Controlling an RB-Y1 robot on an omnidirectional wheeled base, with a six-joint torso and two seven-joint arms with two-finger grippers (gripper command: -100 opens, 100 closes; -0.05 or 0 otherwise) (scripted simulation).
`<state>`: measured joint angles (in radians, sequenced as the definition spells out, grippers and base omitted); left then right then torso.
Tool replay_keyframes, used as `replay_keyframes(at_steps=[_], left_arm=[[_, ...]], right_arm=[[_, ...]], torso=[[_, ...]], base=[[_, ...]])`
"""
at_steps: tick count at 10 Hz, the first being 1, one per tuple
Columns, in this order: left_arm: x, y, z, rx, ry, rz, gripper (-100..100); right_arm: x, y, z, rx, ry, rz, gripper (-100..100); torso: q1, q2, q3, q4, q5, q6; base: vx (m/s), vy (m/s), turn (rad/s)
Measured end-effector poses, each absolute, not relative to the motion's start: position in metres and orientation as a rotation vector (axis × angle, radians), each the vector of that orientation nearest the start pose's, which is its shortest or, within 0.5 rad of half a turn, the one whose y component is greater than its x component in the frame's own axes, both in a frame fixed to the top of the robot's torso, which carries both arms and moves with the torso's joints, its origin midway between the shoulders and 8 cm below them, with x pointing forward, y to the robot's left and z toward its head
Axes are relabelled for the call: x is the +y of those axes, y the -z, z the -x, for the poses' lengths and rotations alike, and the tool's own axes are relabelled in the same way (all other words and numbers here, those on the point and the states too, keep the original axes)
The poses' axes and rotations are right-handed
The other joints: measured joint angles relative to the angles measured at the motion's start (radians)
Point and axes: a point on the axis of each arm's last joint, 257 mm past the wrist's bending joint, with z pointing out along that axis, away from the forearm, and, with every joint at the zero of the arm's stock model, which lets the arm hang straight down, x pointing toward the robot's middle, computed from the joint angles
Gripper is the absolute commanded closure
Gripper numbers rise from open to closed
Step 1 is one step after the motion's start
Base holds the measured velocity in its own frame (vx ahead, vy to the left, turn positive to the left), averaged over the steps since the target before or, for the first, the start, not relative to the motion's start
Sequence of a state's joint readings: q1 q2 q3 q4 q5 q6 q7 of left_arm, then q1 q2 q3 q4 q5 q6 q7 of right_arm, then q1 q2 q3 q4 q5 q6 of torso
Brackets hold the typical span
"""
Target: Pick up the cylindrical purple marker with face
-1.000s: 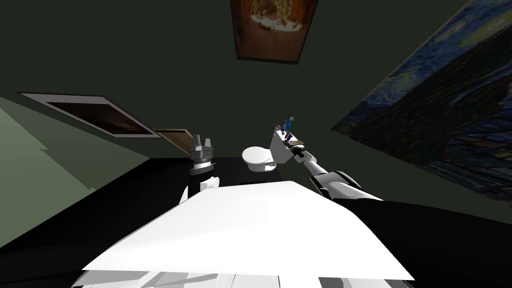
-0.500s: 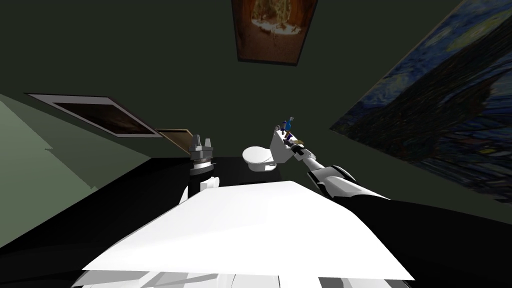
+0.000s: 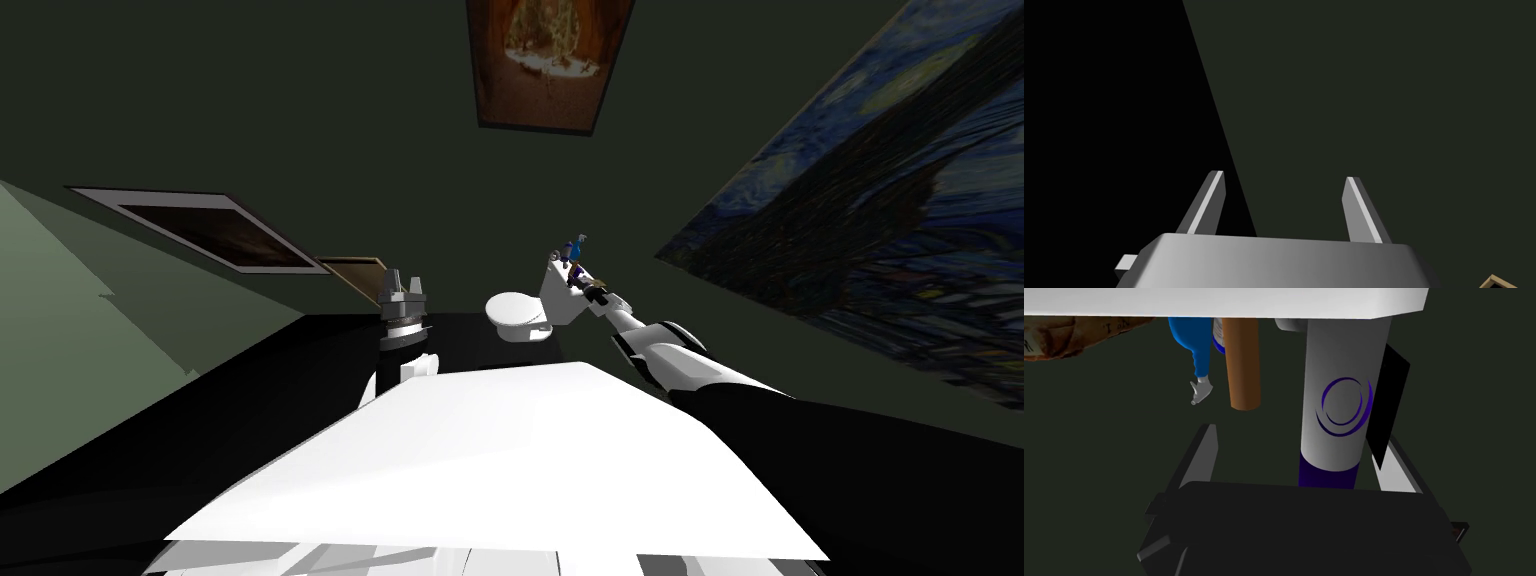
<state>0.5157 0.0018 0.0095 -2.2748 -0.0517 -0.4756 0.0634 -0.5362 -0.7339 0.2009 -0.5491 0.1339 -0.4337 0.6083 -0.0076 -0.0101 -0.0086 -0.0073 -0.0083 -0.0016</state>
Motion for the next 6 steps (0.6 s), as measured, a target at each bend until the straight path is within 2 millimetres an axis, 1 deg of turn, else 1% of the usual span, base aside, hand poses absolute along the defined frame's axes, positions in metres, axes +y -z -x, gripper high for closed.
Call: replay_keyframes(at_steps=[1,3,4,6], left_arm=[[0.279,-0.012,-0.348,0.656,1.303,0.684,0],[0.279,-0.012,-0.348,0.656,1.303,0.684,0],[0.279,-0.012,-0.348,0.656,1.303,0.684,0],[0.279,-0.012,-0.348,0.656,1.303,0.684,0]], right_arm=[[-0.503,0.207,-0.624,1.657,-0.015,-0.069,-100],[-0.510,0.188,-0.634,1.634,0.000,-0.065,-100],[-0.515,0.186,-0.636,1.638,0.013,-0.080,-100],[-0.523,0.191,-0.633,1.653,0.029,-0.098,-100]], torso=[[0.002,0.004,0.002,0.001,0.000,-0.001],[0.002,0.005,0.003,0.001,0.001,0.000],[0.001,0.002,0.002,0.001,0.000,0.000],[0.000,0.000,0.000,0.000,0.000,0.000]], base=[[-0.101,0.027,0.018],[-0.039,0.009,-0.001],[0.000,0.000,0.000],[0.008,-0.001,-0.001]])
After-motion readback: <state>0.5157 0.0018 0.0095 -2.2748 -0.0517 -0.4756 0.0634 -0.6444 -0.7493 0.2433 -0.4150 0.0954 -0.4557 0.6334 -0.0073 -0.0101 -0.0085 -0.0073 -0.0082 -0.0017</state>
